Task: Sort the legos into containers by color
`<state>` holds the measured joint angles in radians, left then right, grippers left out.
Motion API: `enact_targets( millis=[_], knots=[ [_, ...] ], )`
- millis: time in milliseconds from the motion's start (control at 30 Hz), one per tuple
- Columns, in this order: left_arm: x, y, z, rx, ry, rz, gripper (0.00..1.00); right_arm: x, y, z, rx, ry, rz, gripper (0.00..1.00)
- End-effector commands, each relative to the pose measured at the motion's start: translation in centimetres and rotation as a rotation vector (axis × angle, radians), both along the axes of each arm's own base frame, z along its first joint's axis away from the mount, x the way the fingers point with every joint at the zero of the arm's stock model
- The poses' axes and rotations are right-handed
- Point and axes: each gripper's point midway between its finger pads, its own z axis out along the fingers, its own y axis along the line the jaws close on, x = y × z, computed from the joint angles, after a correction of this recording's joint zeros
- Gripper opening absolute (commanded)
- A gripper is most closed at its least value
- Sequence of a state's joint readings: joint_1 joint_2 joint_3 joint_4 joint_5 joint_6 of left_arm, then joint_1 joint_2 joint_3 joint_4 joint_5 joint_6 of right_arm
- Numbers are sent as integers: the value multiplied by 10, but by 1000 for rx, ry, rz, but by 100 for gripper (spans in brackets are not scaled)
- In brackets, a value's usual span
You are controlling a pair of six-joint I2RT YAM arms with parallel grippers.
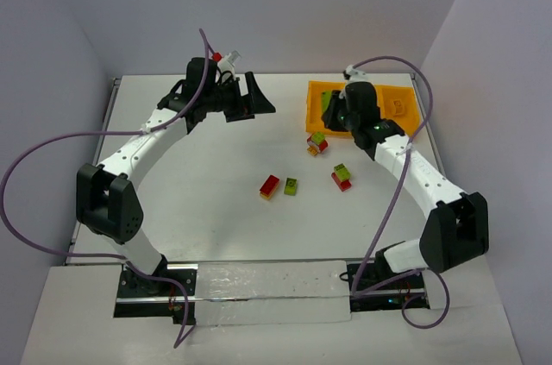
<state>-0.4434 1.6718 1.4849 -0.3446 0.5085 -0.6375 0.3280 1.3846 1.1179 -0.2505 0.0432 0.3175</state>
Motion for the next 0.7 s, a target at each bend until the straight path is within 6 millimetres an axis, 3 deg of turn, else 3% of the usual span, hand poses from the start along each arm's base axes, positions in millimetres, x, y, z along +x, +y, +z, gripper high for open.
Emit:
enact_targets(
  millis=[0, 67, 200, 267, 533, 567, 633, 667],
  knots=[
    [1, 8, 24, 0, -67, 21, 99, 11, -49, -23, -37, 84, -189, 0],
    [0, 10, 23, 5, -66, 23, 99, 25, -78, -35, -83, 127, -278, 0],
    [-2, 11, 24, 9, -69, 24, 99, 47, -106, -42, -113, 154, -349, 0],
    [-3, 12, 24, 15, -69, 28, 99, 59, -115, -53, -129, 182, -371, 1],
    [-5, 17, 26, 33, -73, 38, 99, 100, -139, -64, -173, 209, -425, 17],
    [-5, 17, 26, 34, -73, 39, 99, 103, -141, -60, -175, 201, -428, 23],
    [-6, 18, 27, 34, -74, 40, 99, 112, -145, -59, -189, 206, -436, 51],
    [-7, 18, 27, 34, -74, 39, 99, 116, -145, -58, -193, 210, -432, 60]
  ],
)
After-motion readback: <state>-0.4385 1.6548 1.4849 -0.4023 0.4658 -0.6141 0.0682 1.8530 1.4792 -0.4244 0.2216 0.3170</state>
